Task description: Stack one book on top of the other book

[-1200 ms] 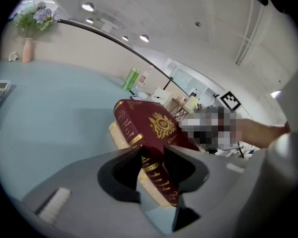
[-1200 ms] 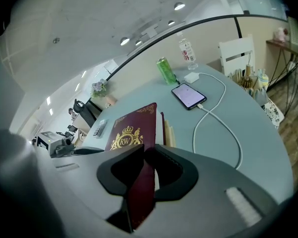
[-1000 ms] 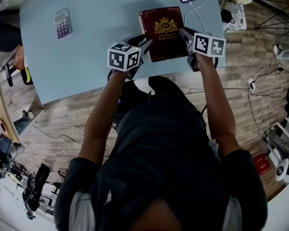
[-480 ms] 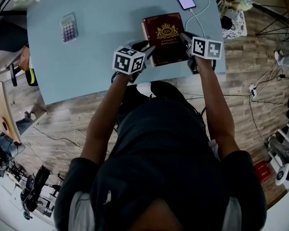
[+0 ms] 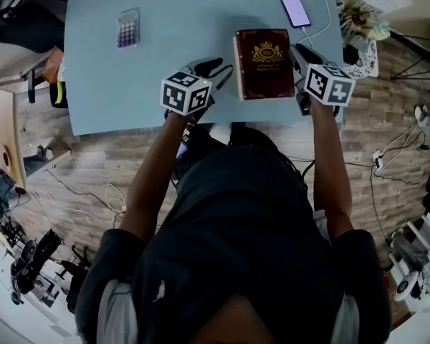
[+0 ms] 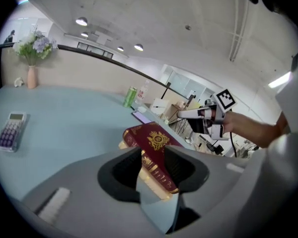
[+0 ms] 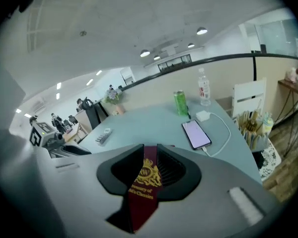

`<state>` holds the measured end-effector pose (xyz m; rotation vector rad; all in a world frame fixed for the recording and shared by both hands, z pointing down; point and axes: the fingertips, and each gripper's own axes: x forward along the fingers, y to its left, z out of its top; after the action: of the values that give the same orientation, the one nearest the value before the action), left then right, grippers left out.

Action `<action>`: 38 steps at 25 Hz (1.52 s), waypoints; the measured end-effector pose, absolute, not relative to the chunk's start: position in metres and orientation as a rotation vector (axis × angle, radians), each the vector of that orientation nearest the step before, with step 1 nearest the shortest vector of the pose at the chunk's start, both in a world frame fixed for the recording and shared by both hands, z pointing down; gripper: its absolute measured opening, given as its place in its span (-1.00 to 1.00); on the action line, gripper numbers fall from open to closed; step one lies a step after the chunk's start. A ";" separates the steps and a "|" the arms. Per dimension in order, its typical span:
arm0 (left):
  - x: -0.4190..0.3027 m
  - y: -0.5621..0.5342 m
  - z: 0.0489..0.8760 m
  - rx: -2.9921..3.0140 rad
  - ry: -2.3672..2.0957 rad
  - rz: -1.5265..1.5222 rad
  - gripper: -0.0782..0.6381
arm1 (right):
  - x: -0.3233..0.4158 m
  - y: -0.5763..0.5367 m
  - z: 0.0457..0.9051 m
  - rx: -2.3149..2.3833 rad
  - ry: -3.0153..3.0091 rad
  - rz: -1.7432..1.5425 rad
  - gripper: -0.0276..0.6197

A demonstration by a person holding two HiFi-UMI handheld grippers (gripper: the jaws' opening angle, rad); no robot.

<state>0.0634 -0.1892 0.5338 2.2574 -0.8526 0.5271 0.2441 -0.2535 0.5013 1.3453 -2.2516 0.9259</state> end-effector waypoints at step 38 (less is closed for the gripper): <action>-0.144 -0.112 0.258 2.528 -1.562 0.180 -0.24 | 0.107 -0.181 0.166 1.024 -2.875 0.077 -0.74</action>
<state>-0.1441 -0.1119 0.2580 2.5275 -1.5617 0.1804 0.1075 -0.1815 0.1660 1.0235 -2.8751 0.0771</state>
